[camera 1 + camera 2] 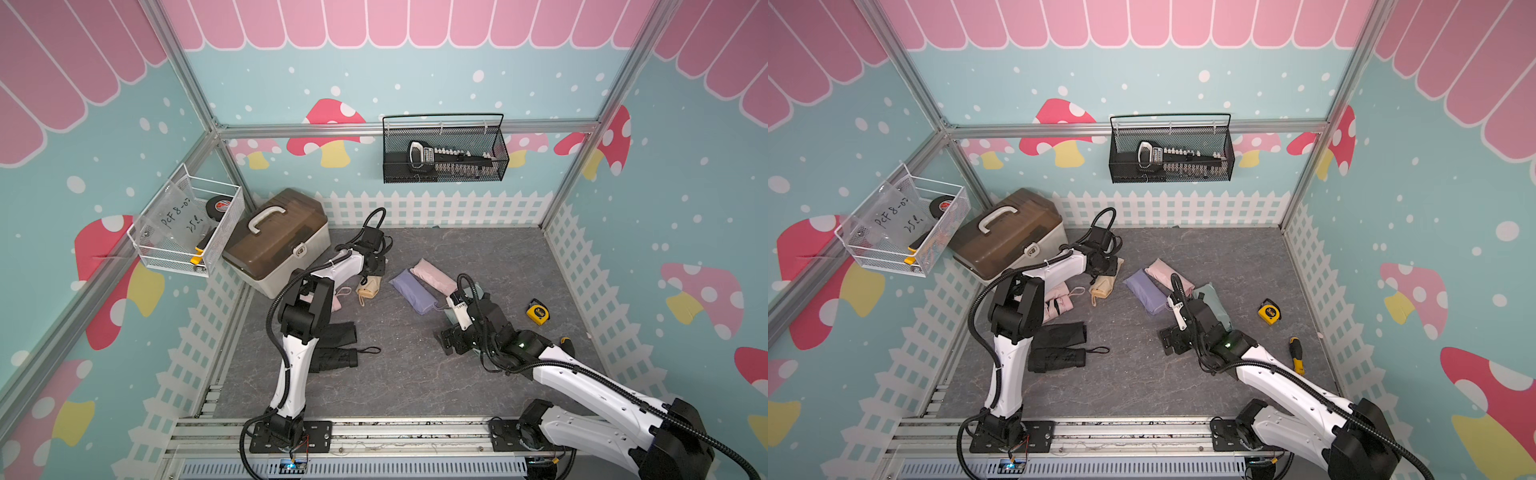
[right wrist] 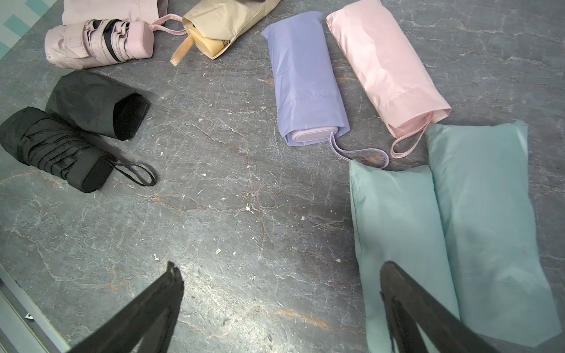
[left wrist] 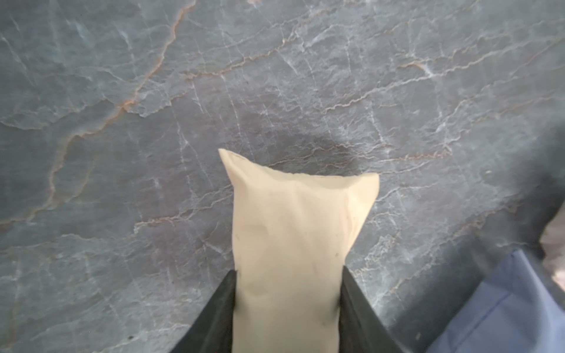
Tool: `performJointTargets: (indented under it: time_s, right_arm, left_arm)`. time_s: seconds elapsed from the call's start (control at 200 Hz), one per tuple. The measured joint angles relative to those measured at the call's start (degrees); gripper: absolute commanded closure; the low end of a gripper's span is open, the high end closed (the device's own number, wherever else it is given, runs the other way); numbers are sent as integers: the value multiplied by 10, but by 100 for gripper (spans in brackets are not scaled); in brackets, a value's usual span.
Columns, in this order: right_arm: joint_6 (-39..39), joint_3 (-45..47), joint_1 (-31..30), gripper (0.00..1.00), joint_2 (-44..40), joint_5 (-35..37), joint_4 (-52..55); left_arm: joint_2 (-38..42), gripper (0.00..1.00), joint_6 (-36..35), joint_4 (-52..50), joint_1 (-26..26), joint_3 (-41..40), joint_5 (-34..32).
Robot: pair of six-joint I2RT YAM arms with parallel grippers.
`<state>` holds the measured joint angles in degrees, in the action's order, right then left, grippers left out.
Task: Take umbrellas out of sleeves
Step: Pick up the umbrella from the center of the board.
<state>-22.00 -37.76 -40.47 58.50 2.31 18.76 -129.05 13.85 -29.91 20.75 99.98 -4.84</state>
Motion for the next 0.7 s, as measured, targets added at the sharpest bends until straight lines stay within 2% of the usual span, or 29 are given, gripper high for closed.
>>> performJointTargets:
  time_s: [0.135, 0.51, 0.616, 0.701]
  right_arm:
    - [-3, 1, 0, 2, -3, 0, 0]
    - [-10, 14, 0, 2, -43, -2, 8]
    - [-10, 14, 0, 2, -55, -3, 17]
    - [-11, 14, 0, 2, -67, -5, 25]
  left_arm:
    - [25, 100, 15, 19, -1, -24, 17]
    - [166, 100, 141, 31, 9, -177, 54]
    - [228, 100, 190, 22, 37, -206, 38]
    - [280, 100, 236, 3, 82, -220, -7]
